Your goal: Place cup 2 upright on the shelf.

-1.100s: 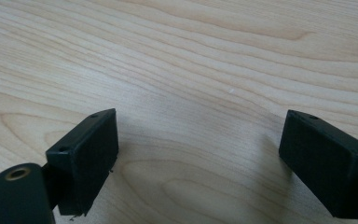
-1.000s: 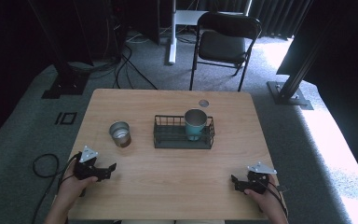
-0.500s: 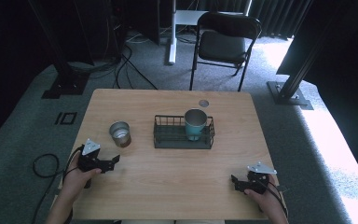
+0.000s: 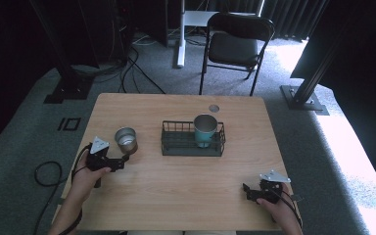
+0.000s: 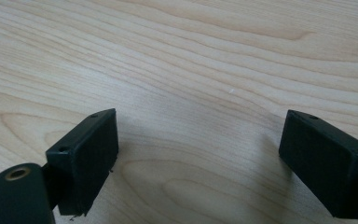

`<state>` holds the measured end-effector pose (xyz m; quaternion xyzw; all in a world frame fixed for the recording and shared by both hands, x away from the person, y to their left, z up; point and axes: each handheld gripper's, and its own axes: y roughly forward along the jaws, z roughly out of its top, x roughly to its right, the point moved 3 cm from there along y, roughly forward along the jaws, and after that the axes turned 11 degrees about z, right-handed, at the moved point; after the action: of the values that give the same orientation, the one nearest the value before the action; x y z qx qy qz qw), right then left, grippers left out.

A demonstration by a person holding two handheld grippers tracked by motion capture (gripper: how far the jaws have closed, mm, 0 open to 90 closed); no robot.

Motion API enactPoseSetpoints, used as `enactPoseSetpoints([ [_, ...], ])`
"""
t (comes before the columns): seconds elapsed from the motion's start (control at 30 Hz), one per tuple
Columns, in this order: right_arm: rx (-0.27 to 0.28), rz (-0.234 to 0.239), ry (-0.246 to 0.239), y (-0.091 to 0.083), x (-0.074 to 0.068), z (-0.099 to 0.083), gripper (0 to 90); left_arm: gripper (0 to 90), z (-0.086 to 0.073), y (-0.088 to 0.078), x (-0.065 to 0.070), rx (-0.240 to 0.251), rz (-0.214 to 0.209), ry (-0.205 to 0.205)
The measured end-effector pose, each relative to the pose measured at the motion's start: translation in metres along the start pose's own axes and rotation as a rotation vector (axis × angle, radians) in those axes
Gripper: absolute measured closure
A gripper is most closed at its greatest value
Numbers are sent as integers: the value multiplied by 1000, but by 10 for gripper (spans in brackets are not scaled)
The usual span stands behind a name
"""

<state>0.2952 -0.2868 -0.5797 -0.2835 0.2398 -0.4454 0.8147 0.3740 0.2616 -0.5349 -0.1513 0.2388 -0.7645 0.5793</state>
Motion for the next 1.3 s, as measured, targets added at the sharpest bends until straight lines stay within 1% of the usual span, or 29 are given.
enactPoseSetpoints([
  [0.17, 0, 0, 0, 0, 0, 0, 113, 17, 9, 4, -1, 13, -1, -18],
  [0.2, 0, 0, 0, 0, 0, 0, 113, 17, 11, 6, -1, 17, 8, -23],
  [0.23, 0, 0, 0, 0, 0, 0, 113, 17, 13, 7, -1, 22, 11, -18],
  [0.3, 0, 0, 0, 0, 0, 0, 113, 17, 16, 9, -2, 28, 10, -25],
  [0.47, 0, 0, 0, 0, 0, 0, 113, 17, 22, 15, 0, 35, 8, -11],
  [0.63, 0, 0, 0, 0, 0, 0, 113, 17, 26, 22, 3, 32, 11, -13],
  [0.7, 0, 0, 0, 0, 0, 0, 113, 17, 28, 24, 4, 30, 18, -2],
  [1.07, 0, 0, 0, 0, 0, 0, 113, 17, 32, 37, 7, 26, 22, 4],
  [1.3, 0, 0, 0, 0, 0, 0, 113, 17, 33, 43, 8, 25, 40, 8],
])
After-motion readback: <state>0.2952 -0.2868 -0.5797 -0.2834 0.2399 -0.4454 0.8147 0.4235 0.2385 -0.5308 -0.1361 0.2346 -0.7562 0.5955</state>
